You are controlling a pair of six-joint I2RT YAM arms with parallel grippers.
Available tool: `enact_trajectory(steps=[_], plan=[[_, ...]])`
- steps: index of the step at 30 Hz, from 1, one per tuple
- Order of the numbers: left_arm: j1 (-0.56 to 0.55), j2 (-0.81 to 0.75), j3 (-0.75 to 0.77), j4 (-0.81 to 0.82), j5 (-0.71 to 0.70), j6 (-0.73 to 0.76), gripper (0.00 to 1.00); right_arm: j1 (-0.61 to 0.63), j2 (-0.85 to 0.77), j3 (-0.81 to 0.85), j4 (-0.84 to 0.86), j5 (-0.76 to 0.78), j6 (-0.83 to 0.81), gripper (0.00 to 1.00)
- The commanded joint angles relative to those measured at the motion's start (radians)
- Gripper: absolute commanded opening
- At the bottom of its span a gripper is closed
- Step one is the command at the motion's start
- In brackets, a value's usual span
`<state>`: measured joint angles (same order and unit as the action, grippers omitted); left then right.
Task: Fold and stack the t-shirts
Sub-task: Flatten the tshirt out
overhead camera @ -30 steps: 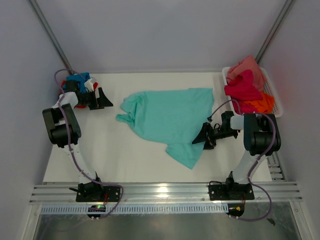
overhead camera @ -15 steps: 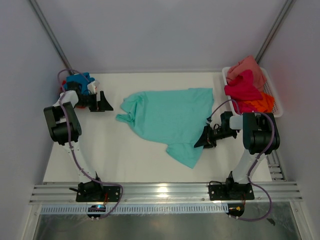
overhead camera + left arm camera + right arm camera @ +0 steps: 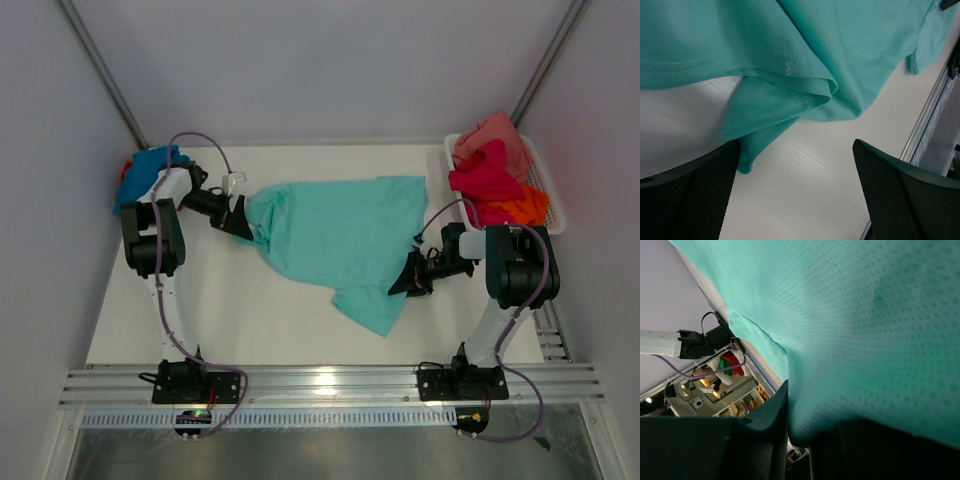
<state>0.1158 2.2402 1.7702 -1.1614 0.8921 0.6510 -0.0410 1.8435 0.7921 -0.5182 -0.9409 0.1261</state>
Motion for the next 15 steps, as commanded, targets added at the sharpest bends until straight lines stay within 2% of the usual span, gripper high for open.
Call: enact_trajectory(steps=[1, 12, 13, 15], plan=[[-0.042, 0.027, 0.028, -0.089, -0.016, 0.075, 0.96, 0.004, -0.032, -0.004, 0.043, 0.042, -0.025, 0.21], [-0.057, 0.026, 0.035, -0.11, -0.05, 0.093, 0.95, 0.004, -0.036, -0.005, 0.041, 0.036, -0.029, 0.21], [-0.057, 0.024, 0.034, -0.113, -0.05, 0.099, 0.93, 0.004, -0.035, -0.005, 0.041, 0.034, -0.029, 0.22], [-0.057, 0.024, 0.035, -0.13, -0.044, 0.108, 0.77, 0.004, -0.032, -0.005, 0.041, 0.034, -0.029, 0.22]])
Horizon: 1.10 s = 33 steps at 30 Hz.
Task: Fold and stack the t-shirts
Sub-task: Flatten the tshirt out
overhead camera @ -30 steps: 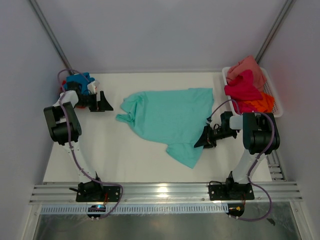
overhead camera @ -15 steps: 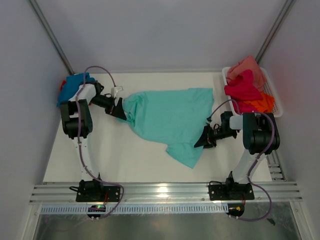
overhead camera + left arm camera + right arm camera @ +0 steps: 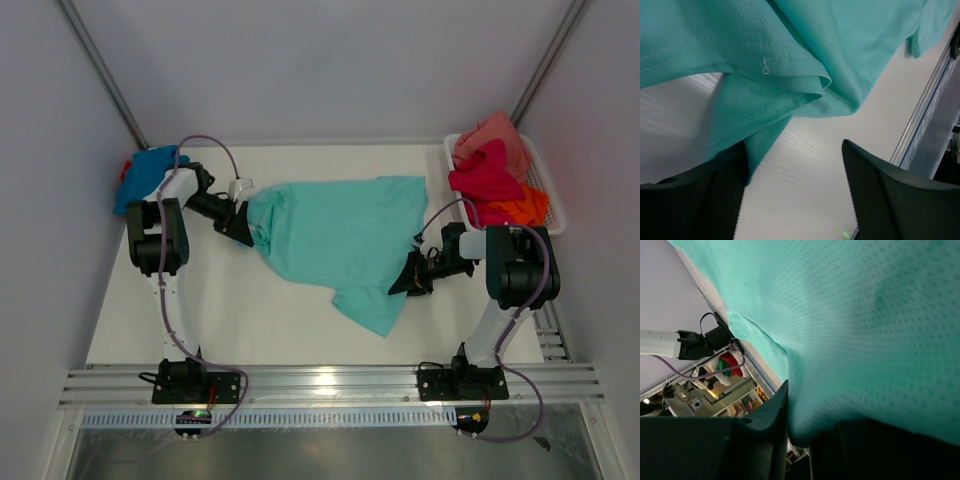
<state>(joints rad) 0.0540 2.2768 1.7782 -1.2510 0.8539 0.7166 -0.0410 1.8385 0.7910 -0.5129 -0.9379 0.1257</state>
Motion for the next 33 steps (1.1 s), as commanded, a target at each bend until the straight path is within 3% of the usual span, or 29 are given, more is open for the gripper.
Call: enact_trajectory(steps=[1, 3, 4, 5, 9, 15, 18, 22, 28, 33], plan=[[0.004, -0.011, 0.032, -0.047, 0.002, 0.05, 0.67, 0.004, -0.027, -0.004, 0.034, 0.031, -0.029, 0.21], [0.004, -0.007, 0.038, -0.07, 0.011, 0.063, 0.13, 0.004, -0.022, -0.003, 0.033, 0.028, -0.029, 0.21], [0.004, -0.004, 0.044, -0.073, 0.017, 0.061, 0.0, 0.004, -0.022, -0.001, 0.033, 0.027, -0.031, 0.21], [0.004, -0.003, 0.046, -0.077, 0.022, 0.069, 0.0, 0.004, -0.022, 0.001, 0.031, 0.025, -0.031, 0.21], [0.004, -0.013, 0.062, -0.097, 0.022, 0.067, 0.0, 0.004, -0.03, 0.004, 0.027, 0.021, -0.038, 0.03], [0.006, -0.045, 0.187, -0.166, 0.089, 0.055, 0.0, 0.004, -0.05, 0.06, -0.021, -0.016, -0.069, 0.03], [0.006, -0.078, 0.288, -0.162, 0.114, -0.029, 0.0, 0.004, -0.096, 0.115, -0.047, -0.042, -0.104, 0.03], [0.006, -0.157, 0.348, -0.059, 0.114, -0.173, 0.0, 0.004, -0.146, 0.252, -0.166, -0.055, -0.184, 0.03], [0.007, -0.289, 0.333, 0.156, 0.045, -0.348, 0.0, 0.003, -0.133, 0.658, -0.43, -0.056, -0.303, 0.03], [0.009, -0.378, 0.303, 0.281, -0.03, -0.453, 0.0, 0.001, -0.113, 0.925, -0.544, -0.013, -0.348, 0.03]])
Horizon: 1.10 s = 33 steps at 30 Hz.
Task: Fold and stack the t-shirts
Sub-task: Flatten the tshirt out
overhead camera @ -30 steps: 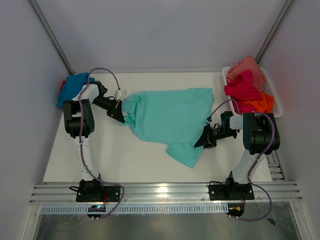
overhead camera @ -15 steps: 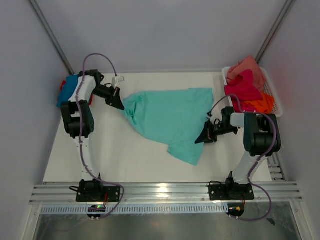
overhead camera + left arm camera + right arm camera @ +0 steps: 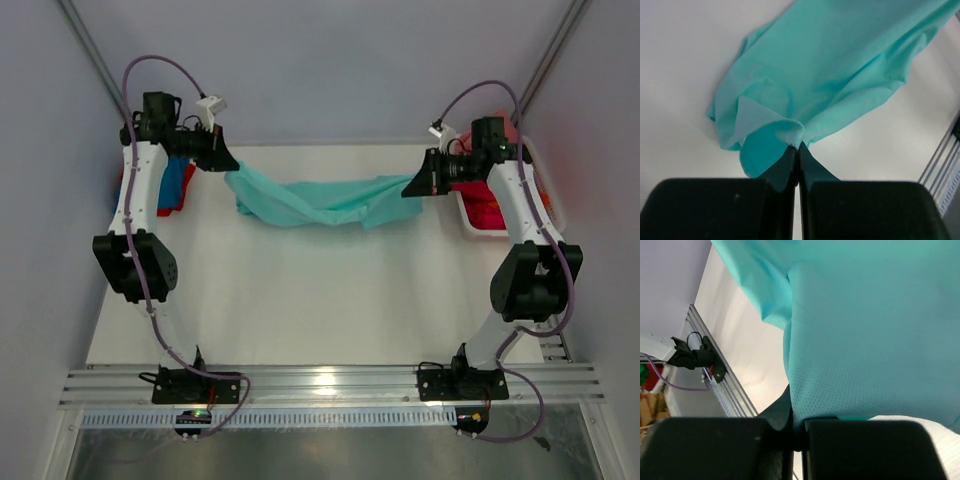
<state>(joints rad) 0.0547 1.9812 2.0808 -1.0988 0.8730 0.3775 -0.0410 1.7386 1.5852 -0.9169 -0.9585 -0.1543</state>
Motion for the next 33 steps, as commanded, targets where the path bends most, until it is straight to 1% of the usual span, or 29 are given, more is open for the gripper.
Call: enact_trajectory(steps=[1, 2, 4, 5, 7, 8, 9, 10, 12, 13, 14, 16, 17, 18, 20, 21, 22, 24, 27, 28, 30, 31, 33], plan=[[0.01, -0.099, -0.023, 0.181, -0.067, -0.129, 0.0, 0.0, -0.01, 0.171, -0.157, 0.018, -0.073, 0.03], [0.01, -0.131, -0.034, 0.209, -0.104, -0.144, 0.0, -0.002, -0.01, 0.243, -0.16, 0.029, -0.074, 0.03], [0.011, -0.162, -0.056, 0.287, -0.143, -0.193, 0.0, -0.005, -0.005, 0.304, -0.158, 0.075, -0.064, 0.03], [0.011, -0.189, -0.074, 0.31, -0.198, -0.207, 0.0, -0.007, -0.004, 0.361, -0.158, 0.095, -0.062, 0.03], [0.013, -0.215, -0.09, 0.382, -0.251, -0.258, 0.0, -0.016, 0.004, 0.435, -0.152, 0.127, -0.054, 0.03], [0.013, -0.228, -0.097, 0.399, -0.308, -0.27, 0.0, -0.023, 0.007, 0.461, -0.149, 0.138, -0.044, 0.03], [0.013, -0.248, -0.096, 0.415, -0.33, -0.282, 0.0, -0.033, 0.009, 0.488, -0.146, 0.141, -0.027, 0.03], [0.013, -0.255, -0.093, 0.437, -0.357, -0.291, 0.0, -0.043, 0.021, 0.559, -0.14, 0.135, 0.005, 0.03], [0.013, -0.284, -0.082, 0.461, -0.434, -0.302, 0.0, -0.088, 0.033, 0.643, -0.137, 0.119, 0.044, 0.03], [0.014, -0.295, -0.08, 0.473, -0.454, -0.31, 0.0, -0.106, 0.038, 0.724, -0.128, 0.106, 0.086, 0.03], [0.014, -0.309, -0.076, 0.488, -0.471, -0.313, 0.0, -0.123, 0.038, 0.76, -0.12, 0.093, 0.104, 0.03], [0.014, -0.347, -0.058, 0.496, -0.509, -0.315, 0.0, -0.155, 0.027, 0.832, -0.1, 0.099, 0.119, 0.03], [0.016, -0.364, -0.054, 0.501, -0.523, -0.313, 0.0, -0.158, -0.002, 0.849, -0.097, 0.115, 0.101, 0.03], [0.014, -0.381, -0.053, 0.511, -0.531, -0.315, 0.0, -0.16, -0.025, 0.849, -0.088, 0.16, 0.084, 0.03], [0.014, -0.442, -0.056, 0.519, -0.557, -0.318, 0.0, -0.158, -0.088, 0.791, -0.041, 0.197, 0.049, 0.03], [0.014, -0.465, -0.062, 0.527, -0.56, -0.318, 0.0, -0.158, -0.161, 0.764, -0.007, 0.228, 0.041, 0.03], [0.014, -0.488, -0.08, 0.53, -0.577, -0.318, 0.0, -0.16, -0.197, 0.716, 0.006, 0.239, 0.032, 0.03], [0.014, -0.571, -0.117, 0.568, -0.585, -0.333, 0.0, -0.16, -0.294, 0.679, 0.021, 0.247, 0.004, 0.03], [0.014, -0.686, -0.186, 0.593, -0.583, -0.353, 0.0, -0.16, -0.379, 0.642, 0.026, 0.251, -0.019, 0.03], [0.014, -0.735, -0.2, 0.596, -0.579, -0.357, 0.0, -0.16, -0.436, 0.625, 0.027, 0.251, -0.024, 0.03], [0.014, -0.777, -0.199, 0.579, -0.578, -0.359, 0.0, -0.16, -0.491, 0.61, 0.036, 0.26, -0.033, 0.03], [0.014, -0.798, -0.199, 0.553, -0.583, -0.359, 0.0, -0.16, -0.545, 0.602, 0.036, 0.273, -0.036, 0.03], [0.014, -0.867, -0.206, 0.531, -0.591, -0.35, 0.0, -0.16, -0.591, 0.604, 0.029, 0.277, -0.04, 0.03]])
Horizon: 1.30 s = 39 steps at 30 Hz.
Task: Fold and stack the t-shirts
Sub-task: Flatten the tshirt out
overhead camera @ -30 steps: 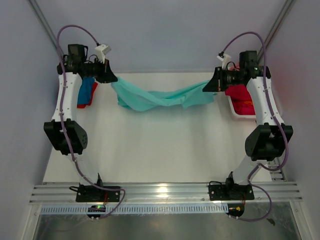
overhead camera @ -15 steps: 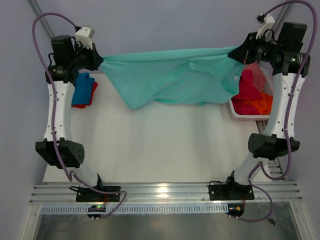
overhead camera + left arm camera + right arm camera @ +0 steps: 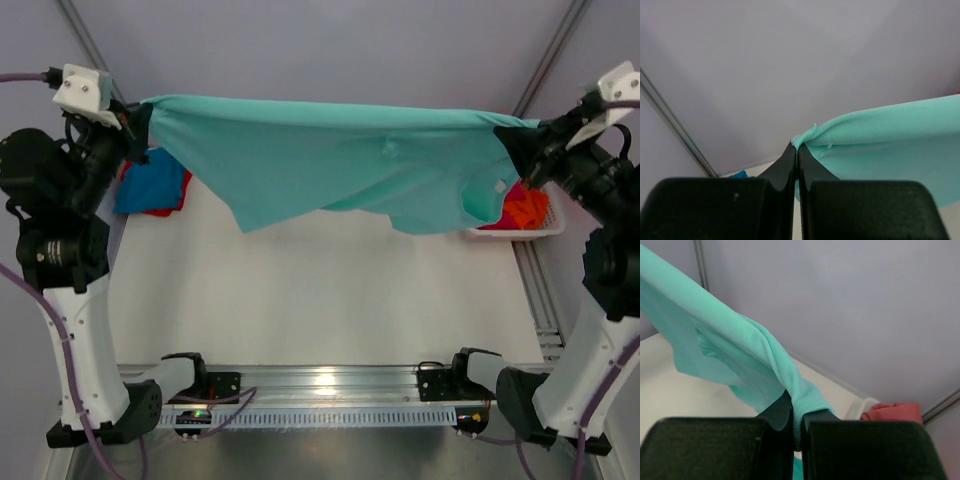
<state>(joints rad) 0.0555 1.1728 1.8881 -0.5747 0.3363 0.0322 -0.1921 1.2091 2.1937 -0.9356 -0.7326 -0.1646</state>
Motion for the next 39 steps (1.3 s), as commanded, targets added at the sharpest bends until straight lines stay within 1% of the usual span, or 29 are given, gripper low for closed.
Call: enact_trajectory(steps=[1, 4, 9, 11, 13, 15, 18, 20, 21, 22, 23, 25, 26, 27, 28, 30, 32, 33, 35, 36, 37, 38, 39], plan=[[0.014, -0.083, -0.018, 0.0, -0.057, 0.001, 0.0, -0.009, -0.084, 0.001, 0.041, 0.052, -0.033, 0.03], [0.014, -0.191, -0.052, -0.03, -0.039, 0.029, 0.0, -0.009, -0.186, -0.008, 0.031, 0.05, -0.027, 0.03], [0.014, -0.376, -0.098, -0.145, 0.01, 0.087, 0.0, -0.009, -0.371, -0.066, 0.003, 0.015, -0.032, 0.03], [0.014, -0.413, -0.106, -0.204, 0.01, 0.112, 0.0, -0.007, -0.446, -0.086, 0.0, 0.007, -0.032, 0.03], [0.012, -0.464, -0.139, -0.224, 0.017, 0.12, 0.0, -0.007, -0.482, -0.11, -0.005, 0.001, -0.029, 0.03], [0.012, -0.482, -0.173, -0.24, 0.017, 0.132, 0.0, -0.007, -0.511, -0.12, -0.02, 0.012, -0.023, 0.03], [0.012, -0.51, -0.202, -0.248, -0.022, 0.152, 0.0, -0.007, -0.549, -0.179, -0.023, 0.08, -0.03, 0.03], [0.012, -0.525, -0.221, -0.243, -0.101, 0.172, 0.0, -0.007, -0.563, -0.207, -0.019, 0.129, -0.044, 0.03], [0.012, -0.527, -0.224, -0.229, -0.15, 0.172, 0.0, -0.006, -0.568, -0.225, -0.012, 0.162, -0.061, 0.03], [0.012, -0.526, -0.227, -0.167, -0.224, 0.163, 0.0, -0.007, -0.571, -0.232, 0.001, 0.217, -0.067, 0.03], [0.012, -0.512, -0.224, -0.128, -0.267, 0.16, 0.0, -0.007, -0.566, -0.236, 0.041, 0.246, -0.069, 0.03], [0.012, -0.48, -0.205, -0.033, -0.307, 0.126, 0.0, -0.006, -0.528, -0.221, 0.07, 0.313, -0.058, 0.03], [0.012, -0.463, -0.176, -0.016, -0.327, 0.117, 0.0, -0.006, -0.51, -0.206, 0.076, 0.332, -0.052, 0.03], [0.012, -0.429, -0.158, -0.007, -0.357, 0.077, 0.0, -0.006, -0.491, -0.177, 0.074, 0.35, -0.043, 0.03], [0.012, -0.415, -0.144, -0.001, -0.361, 0.066, 0.0, -0.007, -0.476, -0.163, 0.066, 0.366, -0.033, 0.03], [0.012, -0.407, -0.12, 0.022, -0.397, 0.055, 0.0, -0.007, -0.467, -0.167, 0.075, 0.395, -0.026, 0.03], [0.012, -0.4, -0.106, 0.058, -0.402, 0.058, 0.0, -0.006, -0.493, -0.192, 0.142, 0.378, -0.026, 0.03], [0.012, -0.388, -0.066, 0.062, -0.375, 0.069, 0.0, -0.007, -0.491, -0.19, 0.162, 0.372, -0.021, 0.03], [0.012, -0.325, -0.023, 0.072, -0.355, 0.087, 0.0, -0.006, -0.459, -0.138, 0.161, 0.358, -0.007, 0.03], [0.012, -0.305, 0.011, 0.028, -0.347, 0.077, 0.0, -0.007, -0.41, -0.064, 0.144, 0.369, 0.002, 0.03], [0.012, -0.282, 0.09, -0.022, -0.3, 0.025, 0.0, -0.006, -0.393, -0.04, 0.123, 0.381, 0.017, 0.03], [0.014, -0.295, 0.098, -0.062, -0.277, 0.006, 0.0, -0.007, -0.387, -0.038, 0.089, 0.383, 0.036, 0.03], [0.014, -0.326, 0.063, -0.056, -0.252, -0.009, 0.0, -0.007, -0.423, -0.127, 0.087, 0.339, 0.043, 0.03]])
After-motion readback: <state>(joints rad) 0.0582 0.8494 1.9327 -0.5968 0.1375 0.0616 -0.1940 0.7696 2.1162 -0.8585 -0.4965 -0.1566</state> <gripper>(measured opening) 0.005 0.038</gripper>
